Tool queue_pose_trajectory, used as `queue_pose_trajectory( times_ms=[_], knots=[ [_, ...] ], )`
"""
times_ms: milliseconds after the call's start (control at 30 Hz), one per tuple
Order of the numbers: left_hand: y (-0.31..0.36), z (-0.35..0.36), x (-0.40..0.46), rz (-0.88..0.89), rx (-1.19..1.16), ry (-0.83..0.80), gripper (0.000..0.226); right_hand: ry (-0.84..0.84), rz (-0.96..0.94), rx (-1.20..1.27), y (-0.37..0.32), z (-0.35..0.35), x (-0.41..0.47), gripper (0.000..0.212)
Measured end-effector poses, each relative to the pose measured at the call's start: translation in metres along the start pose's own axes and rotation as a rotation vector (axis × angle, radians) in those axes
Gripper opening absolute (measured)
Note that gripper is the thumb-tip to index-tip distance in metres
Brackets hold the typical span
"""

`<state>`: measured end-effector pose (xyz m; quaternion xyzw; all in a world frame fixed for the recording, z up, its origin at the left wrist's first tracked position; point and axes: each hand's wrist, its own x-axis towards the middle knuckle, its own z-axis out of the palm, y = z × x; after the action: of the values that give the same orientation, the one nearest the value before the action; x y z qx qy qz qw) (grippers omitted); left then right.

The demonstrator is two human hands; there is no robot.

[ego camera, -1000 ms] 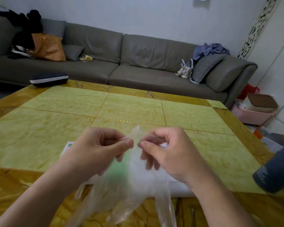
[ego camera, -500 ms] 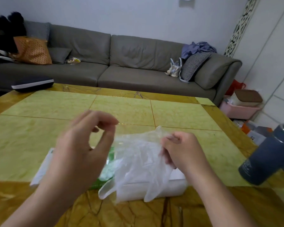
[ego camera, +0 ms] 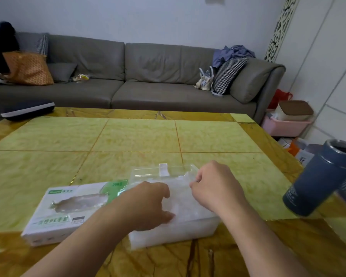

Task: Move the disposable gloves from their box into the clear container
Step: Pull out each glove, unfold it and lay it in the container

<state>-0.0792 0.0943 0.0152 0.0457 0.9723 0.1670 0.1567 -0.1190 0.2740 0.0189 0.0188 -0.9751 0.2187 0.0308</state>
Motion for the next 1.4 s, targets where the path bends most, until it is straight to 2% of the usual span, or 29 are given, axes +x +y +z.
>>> queue_pose_trajectory(
  times_ms=[133,333,400,467,500,567,600,667,767,833,900,967,1033,1100,1167,1300,1400],
  knots=[
    [0.008,-0.001,0.008,0.003,0.07,-0.133,0.051,-0.016,-0.004,-0.158,0.001,-0.002,0.0,0.032],
    [0.012,0.002,0.021,0.002,0.109,-0.24,0.047,-0.045,0.012,-0.272,-0.008,-0.019,-0.009,0.021],
    [0.013,0.004,0.023,0.007,0.135,-0.257,0.047,0.026,-0.025,-0.246,-0.013,-0.026,-0.011,0.02],
    [0.012,0.007,0.024,0.007,0.141,-0.261,0.044,0.139,-0.157,-0.135,-0.021,-0.028,-0.015,0.013],
    [0.012,0.009,0.025,0.018,0.139,-0.243,0.036,0.145,-0.227,-0.036,-0.026,-0.027,-0.018,0.01],
    [0.013,0.012,0.022,0.05,0.191,-0.231,0.017,0.0,-0.286,0.169,-0.037,-0.018,-0.023,0.013],
    [0.015,0.012,0.02,0.064,0.242,-0.248,0.023,-0.106,-0.268,0.213,-0.041,-0.013,-0.025,0.015],
    [0.018,0.012,0.016,0.092,0.328,-0.256,0.025,-0.245,-0.209,0.169,-0.043,-0.004,-0.024,0.014],
    [0.015,0.01,0.014,0.102,0.258,-0.194,0.012,-0.358,-0.126,0.062,-0.037,-0.002,-0.017,0.013],
    [0.014,0.007,0.011,0.092,0.187,-0.198,0.027,-0.436,-0.101,-0.01,-0.033,-0.002,-0.016,0.012],
    [0.011,0.002,0.009,0.065,0.127,-0.213,0.044,-0.454,-0.126,-0.139,-0.03,-0.002,-0.018,0.014],
    [0.008,-0.006,0.002,0.048,0.085,-0.183,0.049,-0.412,-0.171,-0.276,-0.029,0.0,-0.021,0.011],
    [0.009,-0.011,-0.005,0.067,0.064,-0.038,0.036,-0.379,-0.189,-0.344,-0.029,0.003,-0.02,0.01],
    [0.016,-0.01,-0.012,0.081,0.084,0.142,0.024,-0.426,-0.177,-0.371,-0.03,0.008,-0.017,0.009],
    [0.021,-0.003,-0.012,0.067,0.099,0.229,0.019,-0.511,-0.148,-0.379,-0.033,0.012,-0.016,0.024],
    [0.019,0.013,-0.006,-0.086,0.096,0.094,0.022,-0.496,-0.125,-0.355,-0.031,0.015,-0.019,0.035],
    [0.021,0.017,-0.006,-0.12,0.129,0.038,0.024,-0.511,-0.114,-0.325,-0.026,0.011,-0.02,0.043]
  ],
)
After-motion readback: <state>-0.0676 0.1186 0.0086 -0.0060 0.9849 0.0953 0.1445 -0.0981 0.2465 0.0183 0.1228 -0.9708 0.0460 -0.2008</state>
